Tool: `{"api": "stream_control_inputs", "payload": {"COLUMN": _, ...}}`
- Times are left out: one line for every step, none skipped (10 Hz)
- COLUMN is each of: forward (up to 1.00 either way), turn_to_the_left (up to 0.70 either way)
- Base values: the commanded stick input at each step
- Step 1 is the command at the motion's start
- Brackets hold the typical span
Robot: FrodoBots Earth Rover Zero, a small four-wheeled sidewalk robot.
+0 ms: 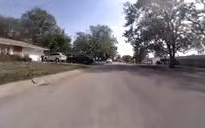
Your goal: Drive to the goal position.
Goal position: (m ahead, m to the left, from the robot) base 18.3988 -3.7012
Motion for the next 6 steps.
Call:
{"api": "stream_control_inputs", "payload": {"forward": 1.00, "turn_to_the_left": 0.02}}
{"api": "stream_control_inputs", "payload": {"forward": 1.00, "turn_to_the_left": 0.02}}
{"api": "stream_control_inputs", "payload": {"forward": 1.00, "turn_to_the_left": 0.02}}
{"api": "stream_control_inputs", "payload": {"forward": 1.00, "turn_to_the_left": 0.02}}
{"api": "stream_control_inputs", "payload": {"forward": 1.00, "turn_to_the_left": 0.02}}
{"api": "stream_control_inputs", "payload": {"forward": 1.00, "turn_to_the_left": 0.02}}
